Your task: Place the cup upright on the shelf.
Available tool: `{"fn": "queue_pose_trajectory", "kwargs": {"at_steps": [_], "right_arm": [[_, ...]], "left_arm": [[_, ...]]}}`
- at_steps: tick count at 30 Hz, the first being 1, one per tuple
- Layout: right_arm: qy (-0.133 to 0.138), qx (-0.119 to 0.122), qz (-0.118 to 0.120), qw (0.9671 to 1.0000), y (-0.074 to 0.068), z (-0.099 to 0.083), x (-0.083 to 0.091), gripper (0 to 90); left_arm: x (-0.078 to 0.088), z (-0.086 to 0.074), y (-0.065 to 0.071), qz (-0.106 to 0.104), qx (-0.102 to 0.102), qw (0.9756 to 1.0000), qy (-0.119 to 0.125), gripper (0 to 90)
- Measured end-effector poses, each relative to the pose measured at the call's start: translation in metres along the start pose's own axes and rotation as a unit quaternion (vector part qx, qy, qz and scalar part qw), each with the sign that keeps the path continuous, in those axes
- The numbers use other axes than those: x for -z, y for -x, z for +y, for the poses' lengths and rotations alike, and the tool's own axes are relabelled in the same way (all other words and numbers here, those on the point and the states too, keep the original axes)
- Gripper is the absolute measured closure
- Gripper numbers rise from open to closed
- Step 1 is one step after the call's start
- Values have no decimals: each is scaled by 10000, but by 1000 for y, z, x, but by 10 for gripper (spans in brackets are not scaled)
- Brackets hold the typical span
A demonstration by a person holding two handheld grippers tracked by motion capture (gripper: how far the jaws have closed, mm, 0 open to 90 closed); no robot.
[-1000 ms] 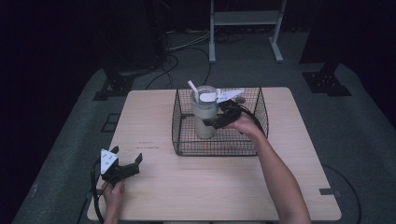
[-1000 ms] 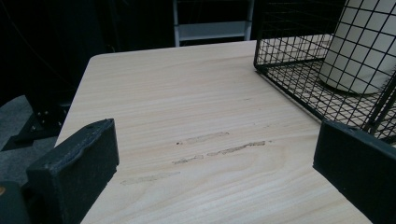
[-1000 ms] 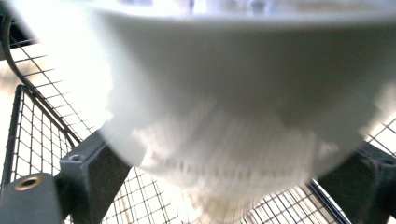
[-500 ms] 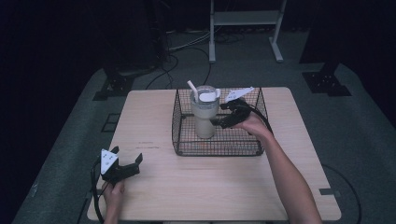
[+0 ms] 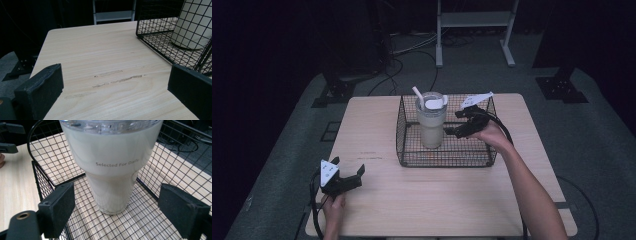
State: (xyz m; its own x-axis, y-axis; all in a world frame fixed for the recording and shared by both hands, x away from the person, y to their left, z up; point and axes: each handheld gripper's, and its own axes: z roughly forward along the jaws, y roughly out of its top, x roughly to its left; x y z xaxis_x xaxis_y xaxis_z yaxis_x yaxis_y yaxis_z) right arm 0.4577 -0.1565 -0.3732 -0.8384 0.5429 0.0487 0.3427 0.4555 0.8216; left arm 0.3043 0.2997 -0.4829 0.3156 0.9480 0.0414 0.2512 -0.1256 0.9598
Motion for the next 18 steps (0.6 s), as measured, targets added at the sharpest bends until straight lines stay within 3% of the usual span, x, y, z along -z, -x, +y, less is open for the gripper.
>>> {"fn": "queue_pose_trajectory", "kwargs": {"at_steps": [18], "right_arm": [[18,28,-135,9999,-6,6,33,136]], "left_arm": [[0,0,0,8,8,10000,7,0]]}}
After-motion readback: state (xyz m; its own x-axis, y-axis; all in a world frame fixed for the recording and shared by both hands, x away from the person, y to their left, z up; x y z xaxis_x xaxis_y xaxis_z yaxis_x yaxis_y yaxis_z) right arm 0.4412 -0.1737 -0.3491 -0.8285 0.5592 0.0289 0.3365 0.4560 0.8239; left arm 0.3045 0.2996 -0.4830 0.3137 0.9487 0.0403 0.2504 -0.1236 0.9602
